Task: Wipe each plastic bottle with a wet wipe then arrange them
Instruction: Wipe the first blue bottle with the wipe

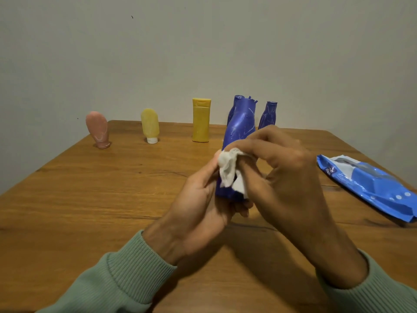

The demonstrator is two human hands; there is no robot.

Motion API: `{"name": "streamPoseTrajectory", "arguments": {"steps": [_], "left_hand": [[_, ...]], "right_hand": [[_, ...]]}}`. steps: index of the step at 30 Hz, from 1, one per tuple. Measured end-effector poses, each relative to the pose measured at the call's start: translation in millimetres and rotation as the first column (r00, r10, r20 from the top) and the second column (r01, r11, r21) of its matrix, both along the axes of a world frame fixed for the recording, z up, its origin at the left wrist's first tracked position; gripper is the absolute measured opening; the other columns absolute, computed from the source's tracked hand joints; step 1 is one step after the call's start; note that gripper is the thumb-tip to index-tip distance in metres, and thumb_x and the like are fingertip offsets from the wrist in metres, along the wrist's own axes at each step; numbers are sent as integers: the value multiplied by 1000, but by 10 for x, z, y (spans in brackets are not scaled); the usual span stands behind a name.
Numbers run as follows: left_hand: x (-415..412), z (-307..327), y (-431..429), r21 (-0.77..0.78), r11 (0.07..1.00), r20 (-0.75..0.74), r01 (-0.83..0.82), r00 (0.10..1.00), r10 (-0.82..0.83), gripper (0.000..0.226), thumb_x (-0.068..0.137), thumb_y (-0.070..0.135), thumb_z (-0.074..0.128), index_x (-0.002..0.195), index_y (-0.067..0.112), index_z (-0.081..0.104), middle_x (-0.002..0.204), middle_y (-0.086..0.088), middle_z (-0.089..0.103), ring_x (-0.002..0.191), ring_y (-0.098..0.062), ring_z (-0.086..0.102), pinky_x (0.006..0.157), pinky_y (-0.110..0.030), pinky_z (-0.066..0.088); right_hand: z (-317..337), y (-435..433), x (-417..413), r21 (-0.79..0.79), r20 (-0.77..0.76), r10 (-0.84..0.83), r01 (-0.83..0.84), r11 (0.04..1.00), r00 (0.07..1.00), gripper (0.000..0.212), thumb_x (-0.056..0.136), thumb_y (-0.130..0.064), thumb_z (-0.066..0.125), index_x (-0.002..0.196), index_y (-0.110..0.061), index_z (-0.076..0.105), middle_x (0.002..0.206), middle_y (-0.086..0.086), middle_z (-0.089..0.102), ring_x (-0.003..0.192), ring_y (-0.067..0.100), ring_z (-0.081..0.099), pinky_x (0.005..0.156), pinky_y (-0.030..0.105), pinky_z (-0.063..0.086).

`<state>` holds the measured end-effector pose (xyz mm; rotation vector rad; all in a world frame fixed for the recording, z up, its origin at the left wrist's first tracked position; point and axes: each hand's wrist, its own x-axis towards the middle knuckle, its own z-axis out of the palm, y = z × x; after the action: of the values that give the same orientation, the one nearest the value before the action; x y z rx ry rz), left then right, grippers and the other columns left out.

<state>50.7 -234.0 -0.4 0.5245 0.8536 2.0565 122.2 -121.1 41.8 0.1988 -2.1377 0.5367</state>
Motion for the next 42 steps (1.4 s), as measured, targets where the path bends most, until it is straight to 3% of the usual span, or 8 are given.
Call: {"name": "streamPoseTrajectory", "arguments": {"steps": [6,11,16,24,29,35,39,42], "left_hand": [[17,-2,26,25,997,-90,-73,993,75,47,101,37,34,95,19,77,92,-12,67,72,-22,61,65,-39,45],[60,11,59,-12,997,-100,-82,992,80,44,98,45,39,116,14,65,97,-17,64,72,-24,59,64,-37,46],[52,53,70,-60,994,-102,-95,991,88,48,101,49,34,112,14,64,88,-14,62,65,-24,54,55,-33,41],[16,62,14,-7,998,29,-60,998,60,54,99,53,33,121,9,57,93,-14,69,75,-19,64,62,-31,48],[22,75,47,-26,998,-11,-63,998,63,59,98,55,29,119,10,61,89,-17,64,65,-23,54,56,-32,47],[-16,61,57,-31,996,10,-79,997,79,62,98,55,30,122,7,60,97,-21,61,67,-24,55,56,-34,47],[3,59,60,-66,994,-5,-93,996,92,60,97,56,31,114,11,67,87,-20,61,64,-24,56,59,-34,46],[26,65,49,-67,986,22,-154,987,156,58,96,52,35,101,9,73,95,-22,67,77,-27,57,67,-37,43]], "right_hand": [[40,96,2,-42,46,152,-150,988,987,19,82,-9,68,97,-18,73,88,-6,62,81,6,58,72,24,48],[22,148,-45,-109,-21,87,-88,990,996,19,84,-8,66,102,-12,71,92,0,62,84,9,59,74,23,50],[9,155,-77,-137,8,141,-139,981,990,18,84,-11,66,101,-16,71,91,-4,63,83,8,60,72,16,47],[80,234,-50,-127,207,267,-245,961,941,19,79,-12,73,97,-16,74,83,-8,64,74,2,57,64,7,39],[61,286,-99,-263,101,196,-164,951,975,16,81,-12,71,96,-17,75,81,-8,64,70,4,57,61,9,40],[116,340,-70,-307,214,303,-230,923,929,16,78,-13,74,92,-20,76,79,-6,68,66,6,59,59,15,44],[73,292,-90,-428,102,212,-149,891,972,13,79,-15,74,90,-21,75,80,-6,68,67,2,62,58,10,44],[112,277,-46,-361,222,266,-175,916,938,14,79,-14,73,93,-17,75,82,-7,68,70,0,62,59,9,45]]}}
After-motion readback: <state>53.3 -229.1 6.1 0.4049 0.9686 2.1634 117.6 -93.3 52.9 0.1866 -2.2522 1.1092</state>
